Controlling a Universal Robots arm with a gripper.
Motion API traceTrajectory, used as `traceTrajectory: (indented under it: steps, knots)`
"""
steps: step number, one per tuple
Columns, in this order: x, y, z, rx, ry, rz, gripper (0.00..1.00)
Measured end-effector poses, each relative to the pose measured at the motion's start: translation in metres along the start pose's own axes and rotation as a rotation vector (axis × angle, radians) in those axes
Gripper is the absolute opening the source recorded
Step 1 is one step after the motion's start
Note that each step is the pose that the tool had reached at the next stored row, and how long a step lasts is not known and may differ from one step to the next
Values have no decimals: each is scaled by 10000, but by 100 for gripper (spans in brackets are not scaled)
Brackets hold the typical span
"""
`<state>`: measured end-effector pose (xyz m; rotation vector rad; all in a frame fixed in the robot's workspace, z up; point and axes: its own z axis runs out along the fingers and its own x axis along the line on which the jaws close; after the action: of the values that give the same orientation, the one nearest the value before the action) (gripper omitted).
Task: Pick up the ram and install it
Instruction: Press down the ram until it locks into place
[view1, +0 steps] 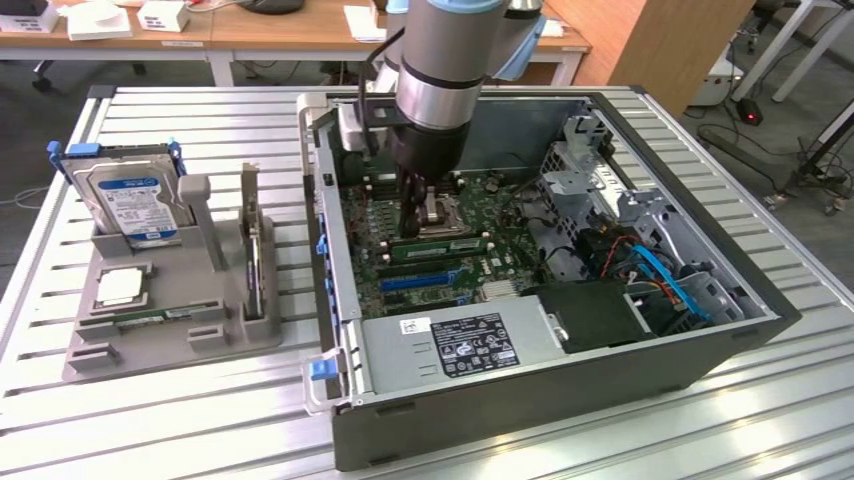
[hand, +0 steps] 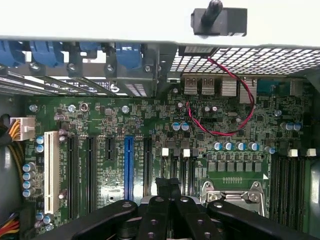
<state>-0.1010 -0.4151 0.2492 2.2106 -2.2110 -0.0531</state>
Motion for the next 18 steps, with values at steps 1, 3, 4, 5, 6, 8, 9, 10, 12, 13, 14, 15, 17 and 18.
traceTrajectory:
  steps: [1,3,4,5,6,8,9,10,12,13,14,15,17,18]
  knots:
    - [0,0,11,0,0,0,9]
    - [0,-1,34,0,0,0,9]
    - [0,-2,46,0,0,0,9]
    - [0,-2,56,0,0,0,9]
    - [1,-2,66,0,0,0,9]
    - [1,-2,72,0,2,0,9]
    - [1,-3,73,0,1,0,9]
    - [1,-2,73,0,1,0,9]
    - [1,-3,82,1,-2,0,9]
    - [1,-3,91,1,-2,0,9]
    - [1,-4,103,1,-4,0,9]
    - [1,-4,117,0,-6,0,9]
    - [2,-5,146,1,-8,0,9]
    - [2,-5,160,0,-7,1,9]
